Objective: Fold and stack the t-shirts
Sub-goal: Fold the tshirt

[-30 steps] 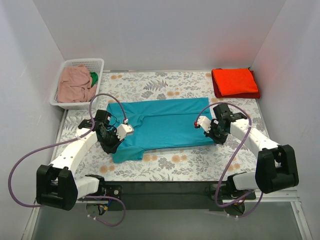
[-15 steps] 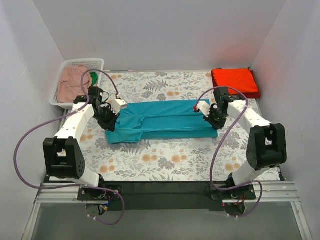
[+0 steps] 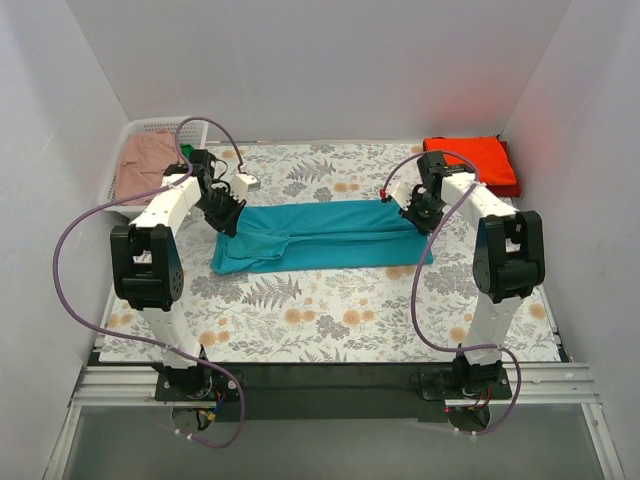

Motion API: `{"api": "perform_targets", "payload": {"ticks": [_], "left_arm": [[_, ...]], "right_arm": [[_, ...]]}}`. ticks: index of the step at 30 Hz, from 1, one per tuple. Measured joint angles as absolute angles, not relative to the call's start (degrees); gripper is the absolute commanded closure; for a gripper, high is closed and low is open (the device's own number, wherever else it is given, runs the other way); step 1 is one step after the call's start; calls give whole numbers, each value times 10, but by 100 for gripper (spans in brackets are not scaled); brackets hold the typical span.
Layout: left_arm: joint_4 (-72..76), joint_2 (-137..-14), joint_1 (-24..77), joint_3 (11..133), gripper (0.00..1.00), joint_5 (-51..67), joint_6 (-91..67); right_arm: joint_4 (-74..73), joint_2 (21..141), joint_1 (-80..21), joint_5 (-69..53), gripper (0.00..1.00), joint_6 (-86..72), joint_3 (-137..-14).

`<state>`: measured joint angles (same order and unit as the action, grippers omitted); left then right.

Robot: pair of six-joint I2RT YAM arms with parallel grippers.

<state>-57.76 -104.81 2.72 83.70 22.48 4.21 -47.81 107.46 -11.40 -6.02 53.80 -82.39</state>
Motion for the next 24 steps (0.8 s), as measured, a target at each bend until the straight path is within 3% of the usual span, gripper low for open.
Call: {"api": "perform_targets", "payload": {"ticks": [17, 18, 19, 20, 21, 22, 24], "left_arm": [[-578, -1150, 27, 940, 100, 221, 43], [-577, -1150, 27, 938, 95, 221, 43], [-574, -1150, 27, 933, 89, 220, 43], [-570, -1149, 27, 928, 74, 220, 42], [-566, -1149, 27, 921, 68, 218, 40], [-563, -1149, 25, 915, 51, 218, 36], [-563, -1149, 13, 912, 47, 226, 23]], "right_arm": [[-481, 1139, -111, -57, 99, 542, -880], [-481, 1142, -110, -57, 85, 541, -885], [-481, 1146, -110, -57, 78, 539, -889], [-480, 1149, -109, -56, 70, 538, -893], [-480, 1153, -109, -55, 54, 535, -897], [-480, 1154, -108, -54, 41, 533, -899], [-481, 1154, -103, -53, 39, 522, -899]]}}
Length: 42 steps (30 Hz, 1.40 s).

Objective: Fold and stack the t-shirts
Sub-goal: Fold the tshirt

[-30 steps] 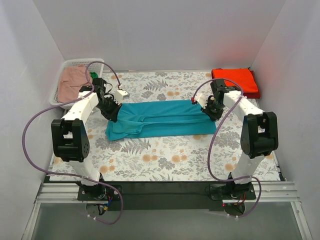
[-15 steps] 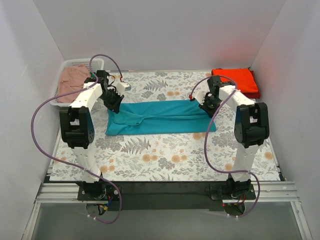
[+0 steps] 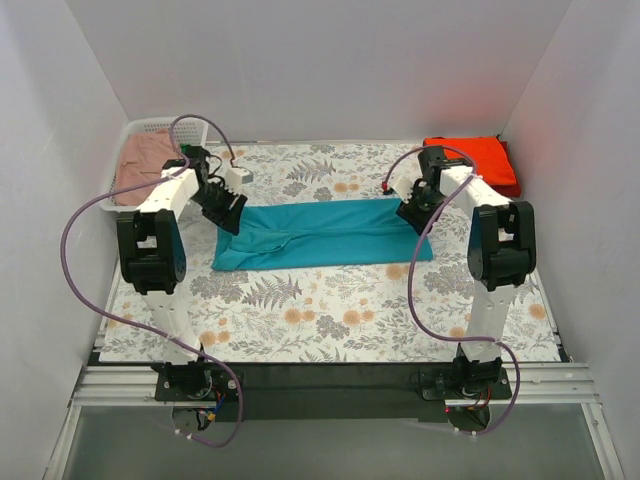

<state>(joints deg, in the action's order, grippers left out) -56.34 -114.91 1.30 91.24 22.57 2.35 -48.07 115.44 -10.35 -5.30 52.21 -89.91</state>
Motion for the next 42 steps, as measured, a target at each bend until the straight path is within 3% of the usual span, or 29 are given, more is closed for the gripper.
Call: {"api": "perform_targets", "payload": {"ticks": [5, 10, 20, 29, 32, 37, 42], "left_arm": [[-575, -1138, -75, 909, 46, 279, -3], [-582, -1073, -154, 824, 45, 322, -29], [-550, -1026, -134, 701, 40, 375, -95], [-522, -1026, -134, 687, 39, 378, -119], [-517, -1027, -134, 686, 39, 380, -121], [-513, -1028, -133, 676, 39, 385, -125], [-509, -1028, -132, 669, 51, 391, -129]], "right_arm": [[-492, 1147, -57, -83, 41, 503, -898], [-520, 1123, 17, -149, 44, 452, -882], [-543, 1122, 29, -253, 42, 343, -839], [-526, 1154, 29, -258, 41, 297, -835], [-523, 1156, 29, -259, 47, 288, -835], [-521, 1156, 29, -261, 73, 282, -834], [-520, 1156, 29, -262, 92, 277, -825]]}}
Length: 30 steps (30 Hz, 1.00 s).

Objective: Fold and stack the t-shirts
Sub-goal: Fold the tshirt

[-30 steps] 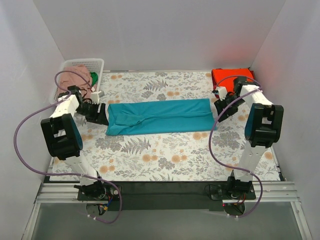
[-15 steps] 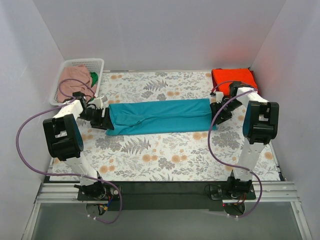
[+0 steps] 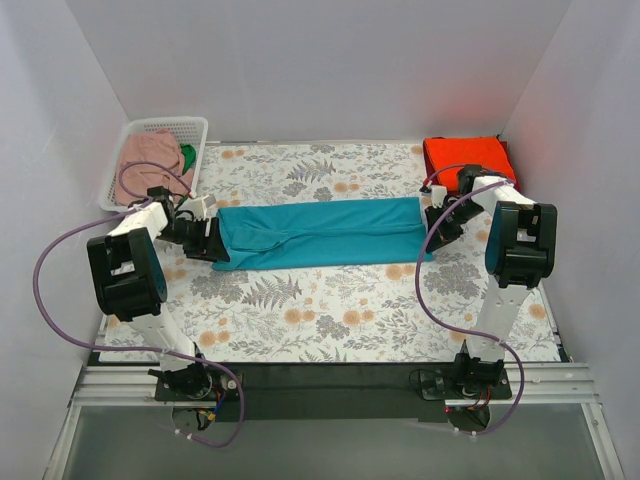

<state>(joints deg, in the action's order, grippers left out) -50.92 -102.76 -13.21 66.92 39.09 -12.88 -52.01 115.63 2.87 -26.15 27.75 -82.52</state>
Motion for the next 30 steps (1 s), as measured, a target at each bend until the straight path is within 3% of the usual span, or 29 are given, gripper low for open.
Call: {"api": "perform_targets", "payload": {"ticks": [1, 2, 3, 4, 7, 18, 26, 27, 28, 30], "left_arm": [[-509, -1028, -132, 669, 56, 391, -129], [-508, -1028, -132, 669, 75, 392, -130], [-508, -1029, -131, 669, 75, 394, -130], [-509, -1029, -131, 669, 87, 395, -132], [-515, -1033, -130, 670, 100, 395, -126], [-552, -1022, -133, 673, 100, 334, -109], [-547, -1014, -134, 591, 100, 313, -93], [-545, -1014, -134, 576, 97, 310, -91], [-548, -1013, -134, 566, 81, 311, -89], [-555, -996, -134, 552, 64, 318, -87]], "right_arm": [[-520, 1156, 29, -262, 96, 278, -825], [-519, 1156, 29, -262, 99, 276, -825], [-519, 1156, 29, -262, 99, 277, -825], [-519, 1157, 29, -261, 99, 277, -825], [-519, 1157, 29, -260, 99, 278, -825], [-521, 1151, 48, -222, 99, 318, -796], [-521, 1115, 48, -213, 99, 356, -741], [-519, 1111, 48, -213, 93, 360, -734], [-519, 1107, 48, -213, 74, 362, -729], [-526, 1101, 48, -217, 54, 367, -721]]}}
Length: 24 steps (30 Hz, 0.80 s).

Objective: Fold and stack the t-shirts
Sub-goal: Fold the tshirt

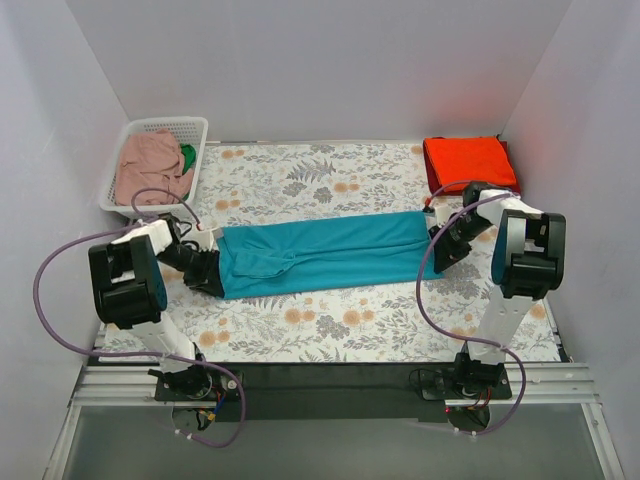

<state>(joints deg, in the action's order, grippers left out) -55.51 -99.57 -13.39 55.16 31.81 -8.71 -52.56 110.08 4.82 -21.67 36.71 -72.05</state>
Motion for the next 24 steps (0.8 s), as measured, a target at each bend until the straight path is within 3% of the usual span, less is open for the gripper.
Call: {"api": "perform_targets", "payload": {"ticks": [2, 6, 11, 24], "left_arm": [[-559, -978, -134, 551, 59, 318, -84], [-573, -940, -134, 582, 56, 332, -80], [-566, -927, -132, 642, 55, 379, -105], [-501, -969, -96, 599, 55, 416, -217]], "right_arm": [[-537, 1092, 47, -221, 48, 369, -717], [-545, 1078, 46, -212, 47, 380, -723], [-554, 1040, 21, -217, 54, 373, -773], [-461, 1045, -253, -322, 57, 266, -876]]}}
